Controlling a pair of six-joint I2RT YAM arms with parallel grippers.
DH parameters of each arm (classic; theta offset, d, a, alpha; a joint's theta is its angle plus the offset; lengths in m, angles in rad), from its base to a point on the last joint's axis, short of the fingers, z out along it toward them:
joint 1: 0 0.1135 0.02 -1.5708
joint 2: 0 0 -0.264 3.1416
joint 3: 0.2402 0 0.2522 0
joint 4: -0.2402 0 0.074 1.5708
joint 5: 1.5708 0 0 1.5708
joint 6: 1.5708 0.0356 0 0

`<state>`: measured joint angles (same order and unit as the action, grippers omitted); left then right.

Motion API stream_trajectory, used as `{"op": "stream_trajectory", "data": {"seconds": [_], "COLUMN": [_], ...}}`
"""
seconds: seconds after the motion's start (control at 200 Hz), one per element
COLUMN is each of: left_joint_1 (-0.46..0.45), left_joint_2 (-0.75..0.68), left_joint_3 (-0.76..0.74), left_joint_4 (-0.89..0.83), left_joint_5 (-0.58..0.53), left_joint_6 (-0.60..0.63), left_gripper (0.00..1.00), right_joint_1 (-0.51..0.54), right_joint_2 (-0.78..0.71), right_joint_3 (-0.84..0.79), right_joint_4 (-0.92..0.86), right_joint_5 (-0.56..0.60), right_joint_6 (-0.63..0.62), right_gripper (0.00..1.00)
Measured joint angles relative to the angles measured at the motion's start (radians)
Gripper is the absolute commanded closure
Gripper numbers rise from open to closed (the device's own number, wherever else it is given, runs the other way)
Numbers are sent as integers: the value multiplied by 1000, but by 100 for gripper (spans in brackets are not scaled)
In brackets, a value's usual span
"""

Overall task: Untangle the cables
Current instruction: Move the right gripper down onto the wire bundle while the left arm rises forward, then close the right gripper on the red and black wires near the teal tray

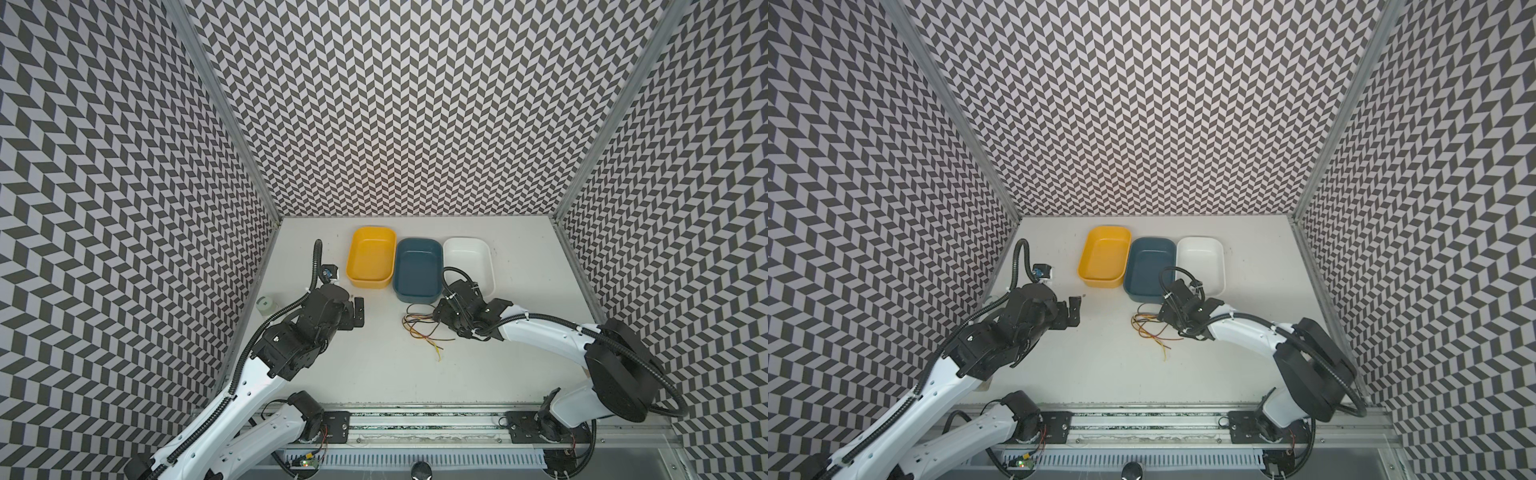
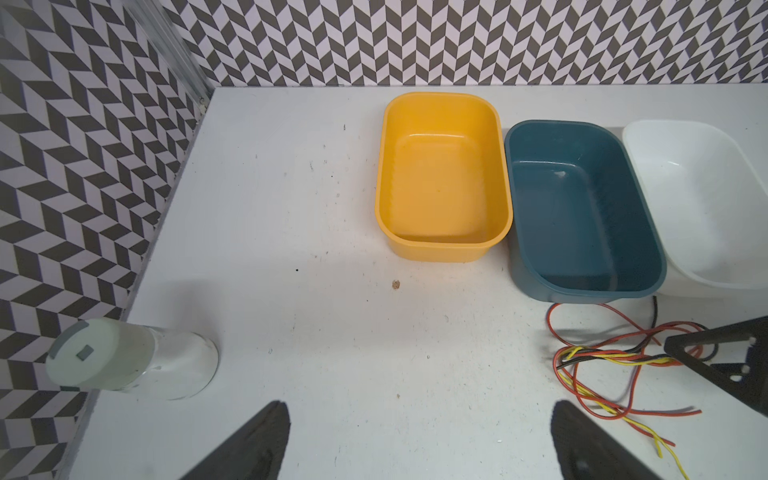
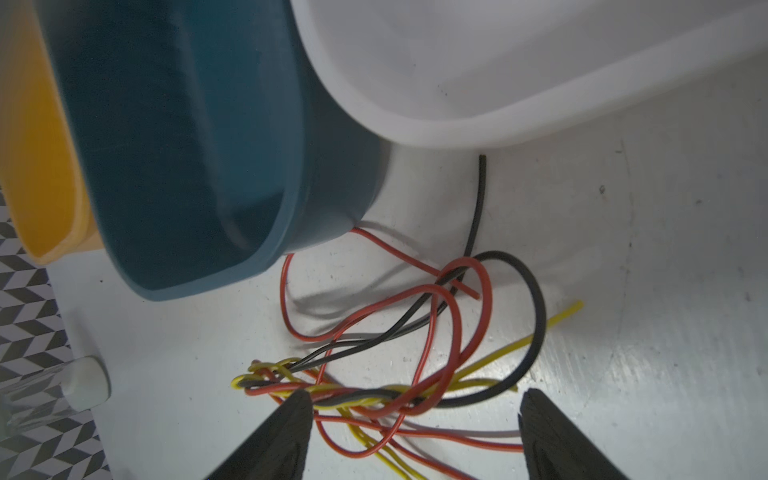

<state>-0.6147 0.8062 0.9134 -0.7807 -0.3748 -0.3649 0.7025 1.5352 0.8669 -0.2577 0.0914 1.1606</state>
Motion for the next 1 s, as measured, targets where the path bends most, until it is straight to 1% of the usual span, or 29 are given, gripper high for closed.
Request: {"op": "stream_trajectory", "data": {"seconds": [0.16,0.235,0.481,0.561,0.626,0.856,0.996], "left_joint_1": [-3,-3,-3,-3,-3,-6,-8], "left_joint_2": [30,35,32,33,33,33,34], "left_joint_3": [0,0,-4,-8,-10,-12,-16], "left_joint_4": [-2,-3,-1,-1,-1,2,3], "left_joint_5": [-22,-23,-22,-19,-16,-5,4], "left_joint_6": [9,12,19,21,21,26,28], "left_gripper": [0,0,0,0,0,0,0], "right_joint_1": [-8,-12,-25,-29,-34,-35,-35], "right_joint_2": [47,66,102,109,114,120,120], "right_joint_3": [26,41,47,47,46,46,37], "right_joint_4": [0,5,25,36,50,77,94], "right_joint_5": [-13,-17,-24,-26,-32,-52,-60], "right_joint_6": [2,3,0,-3,-8,-29,-45], "right_gripper": [28,33,55,58,64,70,70]}}
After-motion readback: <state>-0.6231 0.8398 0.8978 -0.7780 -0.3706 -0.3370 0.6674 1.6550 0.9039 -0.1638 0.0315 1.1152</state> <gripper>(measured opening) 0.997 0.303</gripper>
